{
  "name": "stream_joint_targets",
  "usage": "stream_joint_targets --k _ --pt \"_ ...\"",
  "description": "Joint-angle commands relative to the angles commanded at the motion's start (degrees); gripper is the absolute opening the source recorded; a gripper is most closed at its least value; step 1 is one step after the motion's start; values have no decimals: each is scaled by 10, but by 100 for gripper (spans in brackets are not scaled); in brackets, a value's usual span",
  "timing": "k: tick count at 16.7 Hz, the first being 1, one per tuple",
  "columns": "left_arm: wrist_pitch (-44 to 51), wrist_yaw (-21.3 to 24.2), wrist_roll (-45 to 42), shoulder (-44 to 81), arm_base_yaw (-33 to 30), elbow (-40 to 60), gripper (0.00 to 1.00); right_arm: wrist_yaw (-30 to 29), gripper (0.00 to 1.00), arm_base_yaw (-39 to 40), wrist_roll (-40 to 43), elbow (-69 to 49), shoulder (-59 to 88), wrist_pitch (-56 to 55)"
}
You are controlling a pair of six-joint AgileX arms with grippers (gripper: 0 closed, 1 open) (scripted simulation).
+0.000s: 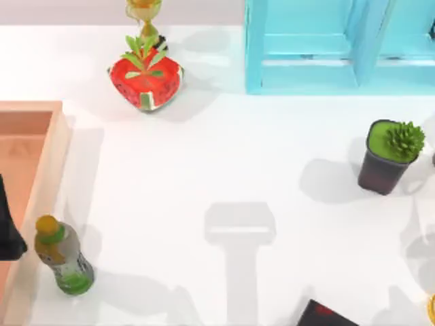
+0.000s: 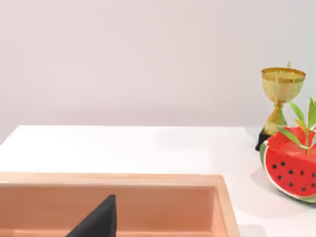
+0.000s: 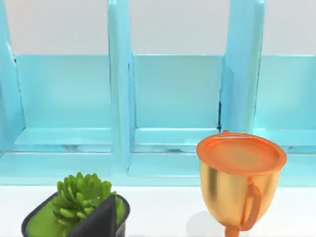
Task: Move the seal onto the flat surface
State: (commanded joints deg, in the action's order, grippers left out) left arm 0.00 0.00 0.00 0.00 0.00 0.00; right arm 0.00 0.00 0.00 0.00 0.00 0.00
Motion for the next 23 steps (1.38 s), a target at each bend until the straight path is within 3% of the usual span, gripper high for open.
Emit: stream_joint_targets --k 4,8,17,23 --pt "17 0 -6 19 5 18 100 0 100 0 0 0 0 0" --pt "111 0 -34 128 31 115 100 0 100 0 0 0 0 0" --pt "443 0 -132 602 123 460 100 0 100 0 0 0 0 0" --pt "622 -1 -185 845 173 646 100 0 100 0 0 0 0 0"
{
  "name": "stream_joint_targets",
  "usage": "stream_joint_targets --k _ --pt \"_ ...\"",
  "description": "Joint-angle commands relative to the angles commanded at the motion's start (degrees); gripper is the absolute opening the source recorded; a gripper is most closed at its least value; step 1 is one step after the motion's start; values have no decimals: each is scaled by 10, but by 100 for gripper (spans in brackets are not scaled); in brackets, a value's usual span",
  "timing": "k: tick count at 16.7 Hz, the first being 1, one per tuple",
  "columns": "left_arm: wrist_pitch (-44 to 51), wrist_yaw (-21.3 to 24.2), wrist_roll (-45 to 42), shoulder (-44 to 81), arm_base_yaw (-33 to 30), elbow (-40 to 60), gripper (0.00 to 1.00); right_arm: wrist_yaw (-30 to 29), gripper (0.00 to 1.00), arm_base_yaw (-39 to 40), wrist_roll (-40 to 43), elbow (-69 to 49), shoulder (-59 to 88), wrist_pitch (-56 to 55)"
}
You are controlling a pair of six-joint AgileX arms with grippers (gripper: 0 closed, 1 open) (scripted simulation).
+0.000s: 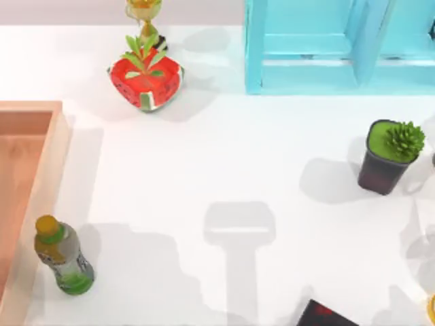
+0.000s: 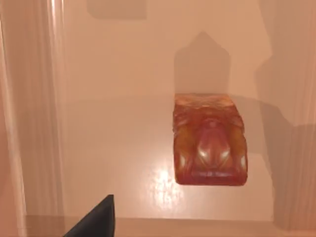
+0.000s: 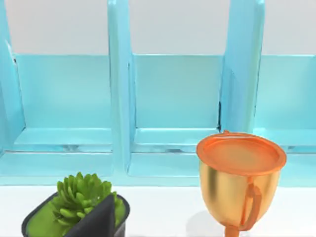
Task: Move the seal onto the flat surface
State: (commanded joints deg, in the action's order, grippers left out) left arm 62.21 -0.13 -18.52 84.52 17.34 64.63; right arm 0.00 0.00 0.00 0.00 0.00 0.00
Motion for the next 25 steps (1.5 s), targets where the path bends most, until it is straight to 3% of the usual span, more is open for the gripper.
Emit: stream_joint_targets --k 4,10,21,25 --pt "60 0 -18 77 17 62 100 0 100 0 0 0 0 0" --pt "61 0 -18 80 15 64 100 0 100 0 0 0 0 0" --pt "-150 0 -22 149 20 -80 100 0 100 0 0 0 0 0" --pt "-169 0 -23 155 21 -92 100 0 100 0 0 0 0 0"
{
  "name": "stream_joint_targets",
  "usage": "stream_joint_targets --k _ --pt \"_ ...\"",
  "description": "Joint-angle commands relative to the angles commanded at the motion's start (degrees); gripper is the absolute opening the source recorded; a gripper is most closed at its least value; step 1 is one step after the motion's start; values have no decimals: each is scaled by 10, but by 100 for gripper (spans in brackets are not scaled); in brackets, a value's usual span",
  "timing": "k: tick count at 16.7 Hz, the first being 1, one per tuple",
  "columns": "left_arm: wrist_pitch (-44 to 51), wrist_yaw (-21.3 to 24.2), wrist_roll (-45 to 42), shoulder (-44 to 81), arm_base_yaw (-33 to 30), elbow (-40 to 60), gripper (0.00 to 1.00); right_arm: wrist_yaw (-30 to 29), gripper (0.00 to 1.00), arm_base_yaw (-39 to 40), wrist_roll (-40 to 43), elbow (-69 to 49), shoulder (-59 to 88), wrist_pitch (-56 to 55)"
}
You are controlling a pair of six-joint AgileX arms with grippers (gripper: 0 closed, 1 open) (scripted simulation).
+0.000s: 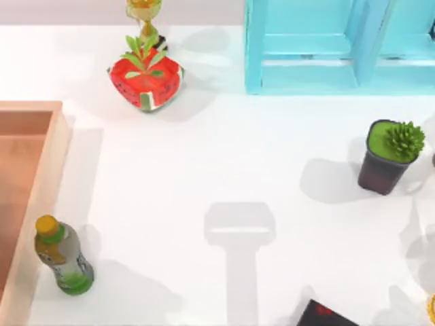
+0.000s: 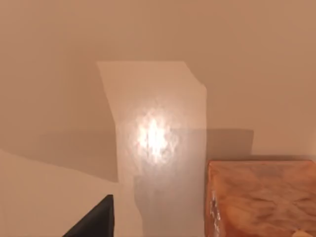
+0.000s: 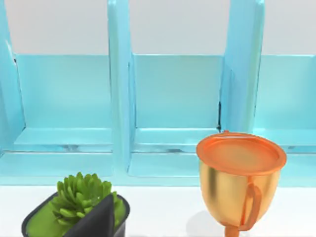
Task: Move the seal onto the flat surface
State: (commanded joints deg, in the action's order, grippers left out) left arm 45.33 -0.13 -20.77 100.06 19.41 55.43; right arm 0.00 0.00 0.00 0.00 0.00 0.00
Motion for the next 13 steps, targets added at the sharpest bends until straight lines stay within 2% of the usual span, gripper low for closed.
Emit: stream_joint_targets --k 2,13 --pt "0 0 0 0 0 0 100 0 100 0 0 0 0 0" --pt "0 0 0 0 0 0 17 0 100 0 0 0 0 0"
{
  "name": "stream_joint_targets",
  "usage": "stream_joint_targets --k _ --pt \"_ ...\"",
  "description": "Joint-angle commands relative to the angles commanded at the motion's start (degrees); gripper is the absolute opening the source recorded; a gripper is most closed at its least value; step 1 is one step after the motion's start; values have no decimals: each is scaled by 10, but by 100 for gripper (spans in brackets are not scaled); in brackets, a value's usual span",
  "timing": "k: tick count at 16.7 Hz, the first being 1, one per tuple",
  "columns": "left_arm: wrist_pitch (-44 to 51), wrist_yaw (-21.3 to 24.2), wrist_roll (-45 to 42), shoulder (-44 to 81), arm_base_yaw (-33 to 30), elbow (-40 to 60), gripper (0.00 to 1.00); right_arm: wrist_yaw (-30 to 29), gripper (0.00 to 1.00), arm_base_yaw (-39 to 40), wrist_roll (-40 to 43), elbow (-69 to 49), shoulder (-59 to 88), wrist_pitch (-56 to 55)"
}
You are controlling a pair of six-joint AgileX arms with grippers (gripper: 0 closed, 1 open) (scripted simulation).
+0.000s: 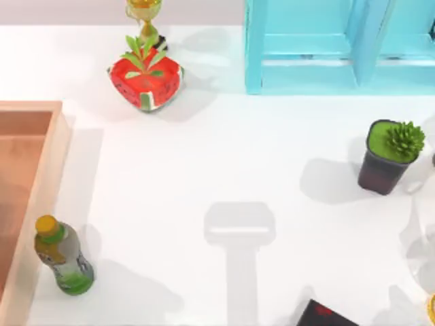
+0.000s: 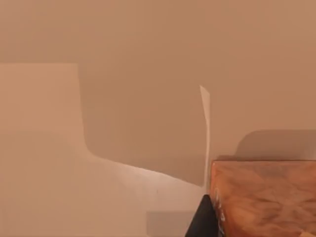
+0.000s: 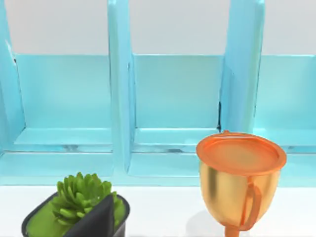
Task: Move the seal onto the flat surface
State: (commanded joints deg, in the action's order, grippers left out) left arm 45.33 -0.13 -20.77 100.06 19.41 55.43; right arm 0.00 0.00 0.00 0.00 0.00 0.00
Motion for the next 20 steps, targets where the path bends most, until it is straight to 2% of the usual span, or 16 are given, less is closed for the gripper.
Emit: stream_joint_targets --k 2,3,13,16,20 --pt "0 0 0 0 0 0 2 0 100 0 0 0 0 0" --pt "0 0 0 0 0 0 0 0 100 0 0 0 0 0" --pt "7 -1 8 -9 -9 9 0 0 100 0 0 0 0 0" --pt "48 -3 65 -54 -65 65 0 0 100 0 0 0 0 0" --pt "158 -5 192 -116 -191 175 0 0 100 0 0 0 0 0"
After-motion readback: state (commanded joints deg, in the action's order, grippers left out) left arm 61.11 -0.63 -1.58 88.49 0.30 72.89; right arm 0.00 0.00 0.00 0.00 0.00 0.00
